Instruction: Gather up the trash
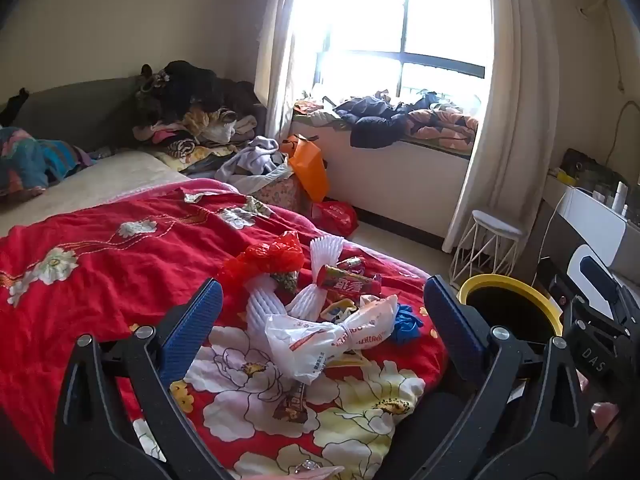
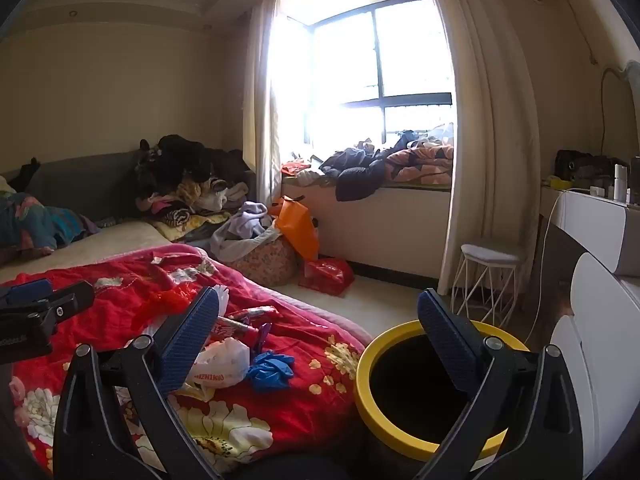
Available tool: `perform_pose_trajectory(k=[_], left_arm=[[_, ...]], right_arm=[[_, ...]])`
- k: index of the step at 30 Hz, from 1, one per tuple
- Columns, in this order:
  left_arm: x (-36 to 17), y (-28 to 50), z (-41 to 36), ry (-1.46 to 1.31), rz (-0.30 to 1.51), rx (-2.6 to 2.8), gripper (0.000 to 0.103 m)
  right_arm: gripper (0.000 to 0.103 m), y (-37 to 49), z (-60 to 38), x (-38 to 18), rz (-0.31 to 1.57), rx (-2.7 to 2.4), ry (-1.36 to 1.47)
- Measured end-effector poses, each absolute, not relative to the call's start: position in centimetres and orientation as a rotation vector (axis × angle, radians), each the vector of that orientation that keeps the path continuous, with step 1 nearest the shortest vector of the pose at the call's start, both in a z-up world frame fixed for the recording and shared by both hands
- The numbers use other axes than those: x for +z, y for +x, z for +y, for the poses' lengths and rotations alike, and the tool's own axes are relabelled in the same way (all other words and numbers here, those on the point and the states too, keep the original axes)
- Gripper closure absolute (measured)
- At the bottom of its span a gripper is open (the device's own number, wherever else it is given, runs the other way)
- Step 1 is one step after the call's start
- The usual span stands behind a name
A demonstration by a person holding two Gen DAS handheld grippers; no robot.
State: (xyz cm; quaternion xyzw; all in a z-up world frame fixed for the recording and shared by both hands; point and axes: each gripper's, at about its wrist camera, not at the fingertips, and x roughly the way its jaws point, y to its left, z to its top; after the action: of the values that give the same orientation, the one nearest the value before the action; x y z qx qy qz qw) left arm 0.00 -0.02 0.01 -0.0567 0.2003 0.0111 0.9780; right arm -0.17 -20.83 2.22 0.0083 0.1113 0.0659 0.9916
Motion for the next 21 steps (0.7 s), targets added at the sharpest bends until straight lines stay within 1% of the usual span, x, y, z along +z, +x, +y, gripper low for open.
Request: perform_pose_trajectory(k=[21], left_arm=[[0.6,-0.24,-0.35,-0.101,0.379,0.017,0.01]], right_arm=[[0.006,-0.22,-21.0,2.35,0.222,0.125,0.007]])
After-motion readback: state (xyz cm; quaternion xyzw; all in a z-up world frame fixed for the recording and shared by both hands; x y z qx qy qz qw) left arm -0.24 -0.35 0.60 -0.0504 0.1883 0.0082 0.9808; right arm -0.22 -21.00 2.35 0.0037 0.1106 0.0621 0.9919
